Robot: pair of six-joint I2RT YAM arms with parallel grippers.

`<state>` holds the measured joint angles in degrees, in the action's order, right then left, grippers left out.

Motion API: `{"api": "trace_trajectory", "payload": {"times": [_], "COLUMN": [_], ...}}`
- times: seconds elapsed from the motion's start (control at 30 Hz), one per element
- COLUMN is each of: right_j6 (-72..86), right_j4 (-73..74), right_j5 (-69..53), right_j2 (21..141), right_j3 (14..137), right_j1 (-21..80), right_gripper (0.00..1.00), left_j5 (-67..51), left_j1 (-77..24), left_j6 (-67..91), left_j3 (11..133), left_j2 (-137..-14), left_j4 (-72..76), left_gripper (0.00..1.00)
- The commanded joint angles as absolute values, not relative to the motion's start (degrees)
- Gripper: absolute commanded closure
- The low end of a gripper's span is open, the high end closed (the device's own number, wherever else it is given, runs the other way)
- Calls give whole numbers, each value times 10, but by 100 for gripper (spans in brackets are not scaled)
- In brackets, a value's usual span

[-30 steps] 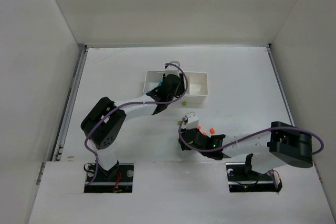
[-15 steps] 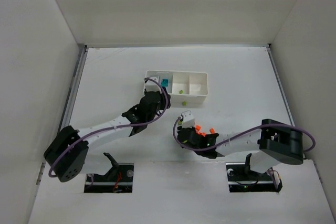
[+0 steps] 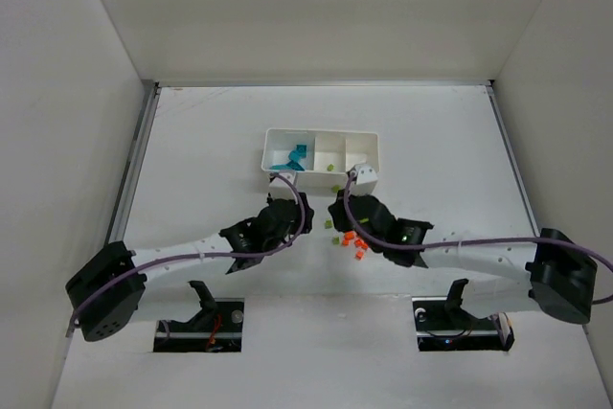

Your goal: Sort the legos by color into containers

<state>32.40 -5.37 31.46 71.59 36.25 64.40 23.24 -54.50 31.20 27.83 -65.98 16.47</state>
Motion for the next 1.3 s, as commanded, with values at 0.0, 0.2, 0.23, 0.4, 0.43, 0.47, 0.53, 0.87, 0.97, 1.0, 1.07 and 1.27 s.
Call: {"api": "trace_trajectory", "payload": {"times": [0.0, 0.2, 0.23, 0.4, 0.43, 0.47, 0.53, 0.87, 0.97, 1.0, 1.07, 1.27], "right_j6": [265, 228, 226, 225, 225, 224, 224, 233, 237, 240, 245, 256], "right_j4": [-92, -132, -136, -141, -142, -142, -142, -142, -155, -157, -160, -169], "right_j5": [288, 236, 233, 217, 216, 216, 221, 242, 248, 250, 251, 251], "right_j2": [723, 824, 843, 924, 936, 948, 961, 903, 874, 865, 850, 830], "right_j3": [420, 503, 516, 575, 585, 597, 610, 564, 530, 520, 504, 471], "right_j1": [587, 498, 488, 455, 452, 450, 447, 449, 457, 458, 460, 464], "right_gripper": [78, 78, 78, 78, 78, 76, 68, 49, 49, 49, 49, 50], "left_j5": [243, 250, 251, 251, 251, 251, 249, 243, 244, 245, 244, 241], "left_j1": [-581, -636, -643, -668, -670, -672, -675, -695, -699, -700, -700, -701], "left_j6": [331, 350, 352, 363, 364, 364, 366, 373, 370, 370, 370, 368], "left_j3": [276, 277, 278, 277, 277, 277, 276, 289, 297, 300, 303, 324], "left_j2": [-678, -724, -731, -762, -765, -768, -773, -825, -844, -849, -858, -889], "left_j4": [201, 243, 249, 275, 277, 278, 279, 299, 300, 298, 299, 300], "left_gripper": [63, 62, 62, 62, 62, 62, 62, 63, 65, 65, 66, 65]}}
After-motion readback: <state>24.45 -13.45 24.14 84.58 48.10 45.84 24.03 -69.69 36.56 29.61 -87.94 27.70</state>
